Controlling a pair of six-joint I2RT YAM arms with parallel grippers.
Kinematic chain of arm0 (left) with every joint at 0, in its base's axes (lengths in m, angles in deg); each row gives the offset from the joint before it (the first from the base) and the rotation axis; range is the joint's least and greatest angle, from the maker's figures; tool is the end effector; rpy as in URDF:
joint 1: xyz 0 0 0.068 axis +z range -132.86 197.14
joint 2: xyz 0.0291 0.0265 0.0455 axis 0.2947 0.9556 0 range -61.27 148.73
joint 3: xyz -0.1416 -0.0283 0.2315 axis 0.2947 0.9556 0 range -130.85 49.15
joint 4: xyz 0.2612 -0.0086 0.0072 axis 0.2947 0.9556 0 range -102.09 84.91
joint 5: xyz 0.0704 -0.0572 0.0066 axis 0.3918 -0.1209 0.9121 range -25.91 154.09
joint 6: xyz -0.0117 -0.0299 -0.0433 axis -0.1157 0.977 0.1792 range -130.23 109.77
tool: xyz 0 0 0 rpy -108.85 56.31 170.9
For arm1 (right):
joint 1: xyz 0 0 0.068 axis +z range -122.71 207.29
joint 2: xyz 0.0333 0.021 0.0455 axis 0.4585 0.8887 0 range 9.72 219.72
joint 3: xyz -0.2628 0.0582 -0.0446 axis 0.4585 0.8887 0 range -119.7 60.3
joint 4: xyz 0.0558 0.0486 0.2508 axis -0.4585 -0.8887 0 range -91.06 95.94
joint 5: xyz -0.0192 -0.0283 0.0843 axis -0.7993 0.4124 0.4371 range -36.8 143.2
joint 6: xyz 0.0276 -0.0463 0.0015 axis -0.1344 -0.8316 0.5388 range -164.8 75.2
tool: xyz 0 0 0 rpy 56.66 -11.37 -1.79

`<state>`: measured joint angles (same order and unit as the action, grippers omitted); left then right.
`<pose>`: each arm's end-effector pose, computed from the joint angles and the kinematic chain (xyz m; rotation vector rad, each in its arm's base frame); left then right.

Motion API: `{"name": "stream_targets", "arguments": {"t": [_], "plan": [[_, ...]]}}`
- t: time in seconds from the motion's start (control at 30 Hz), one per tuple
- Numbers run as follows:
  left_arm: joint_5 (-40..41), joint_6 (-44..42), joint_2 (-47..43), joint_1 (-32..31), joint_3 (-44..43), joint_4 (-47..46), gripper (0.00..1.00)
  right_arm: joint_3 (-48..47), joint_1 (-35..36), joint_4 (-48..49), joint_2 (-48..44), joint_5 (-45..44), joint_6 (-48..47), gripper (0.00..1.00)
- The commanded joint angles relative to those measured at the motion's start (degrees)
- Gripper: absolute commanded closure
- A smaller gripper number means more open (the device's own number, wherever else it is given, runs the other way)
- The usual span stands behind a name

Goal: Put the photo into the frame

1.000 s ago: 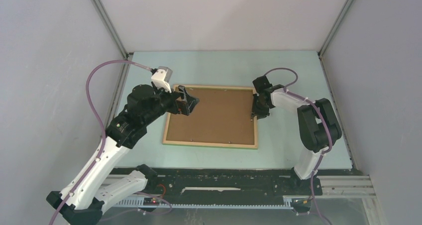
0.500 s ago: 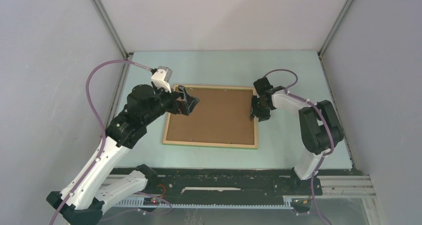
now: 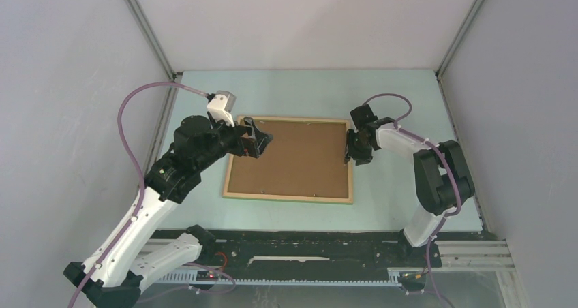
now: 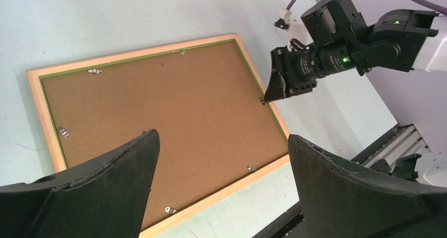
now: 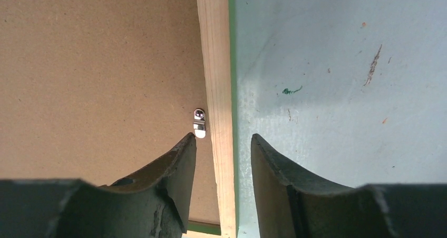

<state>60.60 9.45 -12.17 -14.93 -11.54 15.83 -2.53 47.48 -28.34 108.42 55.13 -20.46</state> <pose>0.1516 -0.0975 0.3903 0.2495 1.8951 -0.6771 0.3101 0.1153 0.1765 0.0937 2.8230 0.2313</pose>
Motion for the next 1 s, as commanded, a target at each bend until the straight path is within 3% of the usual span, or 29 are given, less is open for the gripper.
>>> {"name": "stream_targets", "arguments": {"t": [0.0, 0.77, 0.97], "plan": [[-1.08, 0.42, -0.01, 0.48, 1.51, -2.34, 0.0, -0.1, -0.49, 1.24, 0.39, -0.13, -0.95, 0.51], [-1.61, 0.69, 0.21, 0.7, 1.61, -2.52, 0.0, -0.08, 1.42, 1.07, 2.31, -1.29, -0.33, 0.48], [-1.52, 0.6, 0.03, 0.7, 1.54, -2.5, 0.0, -0.03, 2.25, 0.0, 3.62, -6.06, -0.95, 0.53]]}}
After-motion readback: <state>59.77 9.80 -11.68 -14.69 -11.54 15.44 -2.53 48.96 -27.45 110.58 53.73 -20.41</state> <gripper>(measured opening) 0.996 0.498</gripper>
